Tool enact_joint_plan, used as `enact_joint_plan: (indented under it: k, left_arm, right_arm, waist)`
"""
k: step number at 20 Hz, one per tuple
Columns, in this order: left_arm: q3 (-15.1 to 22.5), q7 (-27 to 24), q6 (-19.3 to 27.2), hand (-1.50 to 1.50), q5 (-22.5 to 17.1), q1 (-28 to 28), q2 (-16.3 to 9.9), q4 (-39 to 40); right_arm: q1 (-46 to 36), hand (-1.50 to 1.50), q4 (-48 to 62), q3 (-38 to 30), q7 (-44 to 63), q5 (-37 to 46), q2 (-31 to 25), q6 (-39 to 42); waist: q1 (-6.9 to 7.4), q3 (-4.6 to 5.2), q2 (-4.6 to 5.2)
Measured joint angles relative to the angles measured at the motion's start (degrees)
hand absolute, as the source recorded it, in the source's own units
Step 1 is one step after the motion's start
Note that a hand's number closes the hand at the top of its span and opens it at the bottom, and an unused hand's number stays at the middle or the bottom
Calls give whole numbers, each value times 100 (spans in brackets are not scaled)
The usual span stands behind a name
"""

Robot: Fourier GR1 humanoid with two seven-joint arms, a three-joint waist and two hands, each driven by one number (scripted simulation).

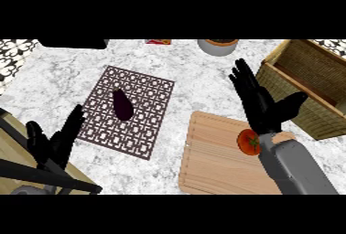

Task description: Pick the tomato from the cutting board and place it in the basket

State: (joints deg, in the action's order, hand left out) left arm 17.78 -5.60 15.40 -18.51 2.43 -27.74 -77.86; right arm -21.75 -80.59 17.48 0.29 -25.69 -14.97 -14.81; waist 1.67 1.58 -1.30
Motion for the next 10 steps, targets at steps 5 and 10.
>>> enact_joint_plan:
  k: [5,10]
  left_arm:
    - [-57,-270,334,0,-23,-28,234,159]
    - [-156,-508,412,0,-161,-29,260,148]
  right_arm:
    - [589,150,-622,-287,-855,75,-559,543]
    - [1121,-150,-1355,142,-2072,888,-985,1056]
  waist:
    - [-232,-15,102]
    - [-309,-13,66]
